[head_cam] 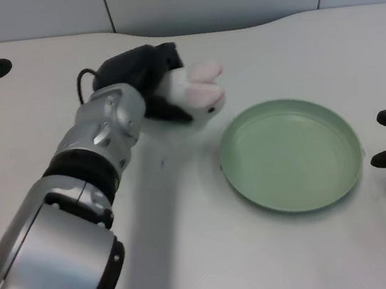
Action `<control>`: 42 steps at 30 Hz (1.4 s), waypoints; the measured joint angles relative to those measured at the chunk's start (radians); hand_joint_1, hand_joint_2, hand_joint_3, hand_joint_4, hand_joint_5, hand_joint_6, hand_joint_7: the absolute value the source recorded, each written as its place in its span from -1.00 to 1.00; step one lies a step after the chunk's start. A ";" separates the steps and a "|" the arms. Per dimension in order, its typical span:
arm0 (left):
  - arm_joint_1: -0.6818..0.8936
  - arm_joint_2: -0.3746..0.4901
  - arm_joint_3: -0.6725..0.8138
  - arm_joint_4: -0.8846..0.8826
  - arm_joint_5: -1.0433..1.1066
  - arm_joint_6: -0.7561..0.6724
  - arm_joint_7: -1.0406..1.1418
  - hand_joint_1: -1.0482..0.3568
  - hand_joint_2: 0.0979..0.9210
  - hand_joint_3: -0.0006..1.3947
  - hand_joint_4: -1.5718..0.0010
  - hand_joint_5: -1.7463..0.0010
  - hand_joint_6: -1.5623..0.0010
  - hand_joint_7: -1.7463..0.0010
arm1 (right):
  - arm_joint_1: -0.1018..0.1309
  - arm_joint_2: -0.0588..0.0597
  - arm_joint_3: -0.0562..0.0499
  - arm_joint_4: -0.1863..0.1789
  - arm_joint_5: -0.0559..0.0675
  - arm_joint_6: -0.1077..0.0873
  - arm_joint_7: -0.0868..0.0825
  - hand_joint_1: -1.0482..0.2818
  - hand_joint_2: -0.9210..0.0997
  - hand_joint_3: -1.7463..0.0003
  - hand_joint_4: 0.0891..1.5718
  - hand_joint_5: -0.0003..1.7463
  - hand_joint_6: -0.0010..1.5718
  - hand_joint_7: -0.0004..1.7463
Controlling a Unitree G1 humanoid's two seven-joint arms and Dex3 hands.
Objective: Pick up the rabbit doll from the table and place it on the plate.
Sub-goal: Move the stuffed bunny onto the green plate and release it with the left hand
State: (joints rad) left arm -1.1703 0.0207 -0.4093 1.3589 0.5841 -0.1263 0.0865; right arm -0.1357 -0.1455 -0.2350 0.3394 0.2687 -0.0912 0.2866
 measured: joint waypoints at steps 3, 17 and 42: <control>-0.006 -0.017 0.001 0.000 -0.002 0.004 -0.004 0.24 0.87 -0.98 0.19 -0.96 0.23 -0.96 | -0.004 0.000 -0.001 0.006 0.000 -0.007 0.001 0.13 -1.00 0.42 -0.64 0.49 -0.45 -0.09; -0.030 -0.176 -0.018 -0.004 -0.008 -0.008 -0.018 0.28 0.98 -0.86 0.07 -0.98 0.21 -0.97 | -0.014 0.024 0.018 0.027 -0.024 -0.022 -0.003 0.11 -1.00 0.42 -0.65 0.52 -0.49 -0.08; 0.008 -0.253 -0.089 -0.002 0.036 -0.031 0.021 0.40 -0.02 0.16 -0.02 -1.00 0.16 -1.00 | 0.017 0.039 0.048 -0.044 -0.043 -0.015 -0.009 0.13 -1.00 0.41 -0.77 0.67 -0.58 0.02</control>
State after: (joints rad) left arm -1.1623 -0.2321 -0.4982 1.3564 0.6206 -0.1576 0.1077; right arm -0.1184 -0.1070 -0.1869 0.2956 0.2259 -0.1060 0.2780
